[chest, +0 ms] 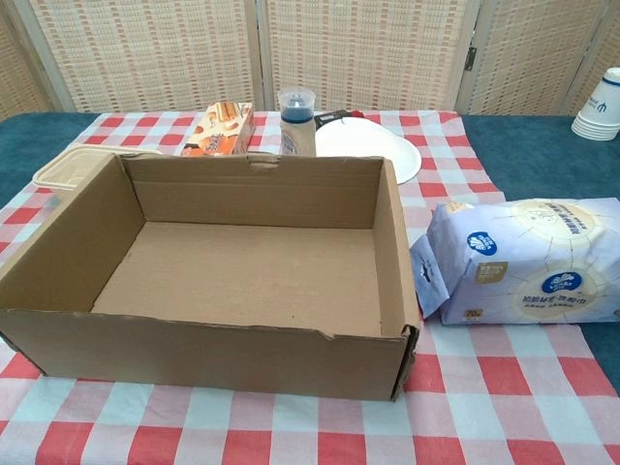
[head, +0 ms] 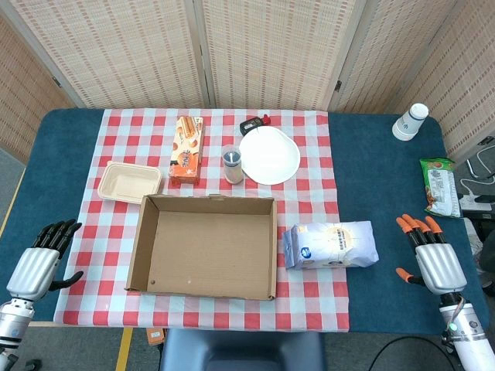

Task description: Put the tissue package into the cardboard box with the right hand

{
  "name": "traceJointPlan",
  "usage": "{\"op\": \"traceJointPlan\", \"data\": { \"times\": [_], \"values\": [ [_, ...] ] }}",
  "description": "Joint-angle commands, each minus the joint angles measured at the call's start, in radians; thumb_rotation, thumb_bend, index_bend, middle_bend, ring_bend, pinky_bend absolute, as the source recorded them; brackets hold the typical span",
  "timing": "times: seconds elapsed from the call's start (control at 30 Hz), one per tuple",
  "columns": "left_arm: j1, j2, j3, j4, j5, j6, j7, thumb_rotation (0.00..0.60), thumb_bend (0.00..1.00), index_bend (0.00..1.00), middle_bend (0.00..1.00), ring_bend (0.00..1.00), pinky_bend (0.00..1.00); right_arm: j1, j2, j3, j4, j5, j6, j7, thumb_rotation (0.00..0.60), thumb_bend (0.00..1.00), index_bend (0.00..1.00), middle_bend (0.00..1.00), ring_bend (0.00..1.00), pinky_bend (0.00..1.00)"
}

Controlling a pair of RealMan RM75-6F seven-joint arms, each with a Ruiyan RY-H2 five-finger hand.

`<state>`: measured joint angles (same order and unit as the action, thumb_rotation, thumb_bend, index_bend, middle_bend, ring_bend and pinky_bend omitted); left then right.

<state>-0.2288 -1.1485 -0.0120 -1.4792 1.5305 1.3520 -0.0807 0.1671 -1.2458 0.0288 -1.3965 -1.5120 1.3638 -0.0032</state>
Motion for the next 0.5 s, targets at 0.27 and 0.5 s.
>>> {"op": "traceJointPlan", "data": {
  "times": [0.27, 0.5],
  "values": [
    [0.006, 0.007, -0.004, -0.001, 0.001, 0.015, -0.012, 0.6, 0.2, 0.0, 0.0, 0.0, 0.07, -0.007, 0.015, -0.004, -0.04, -0.006, 0.011, -0.014, 0.6, 0.13, 0.0, 0.04, 0.0, 0.0],
    [-0.001, -0.001, -0.006, 0.008, -0.005, 0.002, -0.003, 0.6, 0.2, 0.0, 0.0, 0.0, 0.07, -0.015, 0.03, -0.002, -0.067, -0.003, 0.022, -0.006, 0.6, 0.13, 0.0, 0.04, 0.0, 0.0]
  ]
}}
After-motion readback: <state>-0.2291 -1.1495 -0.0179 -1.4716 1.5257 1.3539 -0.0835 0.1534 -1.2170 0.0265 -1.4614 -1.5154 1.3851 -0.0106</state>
